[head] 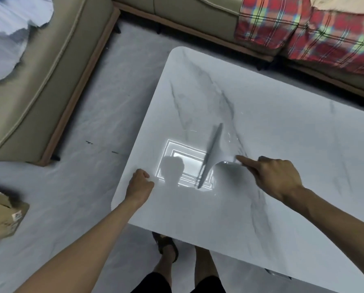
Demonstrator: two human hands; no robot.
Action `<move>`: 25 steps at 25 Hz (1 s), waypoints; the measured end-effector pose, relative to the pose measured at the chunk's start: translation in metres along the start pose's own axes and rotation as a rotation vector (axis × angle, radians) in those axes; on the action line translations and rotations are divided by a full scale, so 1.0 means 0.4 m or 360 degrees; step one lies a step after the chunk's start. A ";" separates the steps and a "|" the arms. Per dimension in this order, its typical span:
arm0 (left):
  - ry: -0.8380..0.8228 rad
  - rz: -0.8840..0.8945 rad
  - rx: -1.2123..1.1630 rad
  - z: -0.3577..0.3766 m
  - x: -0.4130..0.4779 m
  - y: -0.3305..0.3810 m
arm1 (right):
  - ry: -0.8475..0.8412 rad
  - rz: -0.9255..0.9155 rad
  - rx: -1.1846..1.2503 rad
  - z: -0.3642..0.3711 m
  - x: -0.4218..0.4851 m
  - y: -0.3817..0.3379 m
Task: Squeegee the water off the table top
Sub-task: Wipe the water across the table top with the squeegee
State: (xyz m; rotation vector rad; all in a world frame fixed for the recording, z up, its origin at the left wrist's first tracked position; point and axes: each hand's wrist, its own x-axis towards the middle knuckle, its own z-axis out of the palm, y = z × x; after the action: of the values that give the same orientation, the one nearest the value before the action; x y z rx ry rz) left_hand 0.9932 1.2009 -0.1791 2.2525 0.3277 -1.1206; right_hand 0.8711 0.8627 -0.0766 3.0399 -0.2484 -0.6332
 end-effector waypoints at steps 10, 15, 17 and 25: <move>0.0469 -0.0059 -0.0092 -0.026 0.013 -0.003 | -0.0122 -0.0822 0.0036 0.004 0.382 -0.312; 0.0257 -0.0003 -0.0046 0.063 0.010 0.126 | -0.0106 -0.0415 0.0206 0.037 0.318 0.007; 0.0192 0.0038 0.0019 0.093 0.012 0.182 | -0.0136 -0.0244 0.0213 0.058 0.255 0.124; 0.0005 0.0214 0.0251 0.177 0.051 0.365 | 0.0013 0.0239 0.0433 -0.026 0.216 0.325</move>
State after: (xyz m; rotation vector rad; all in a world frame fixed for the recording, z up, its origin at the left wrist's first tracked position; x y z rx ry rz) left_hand 1.0277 1.0414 -0.1699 2.3740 0.0899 -1.1062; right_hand 0.9340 0.7205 -0.0935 3.2349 -0.6034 -0.6235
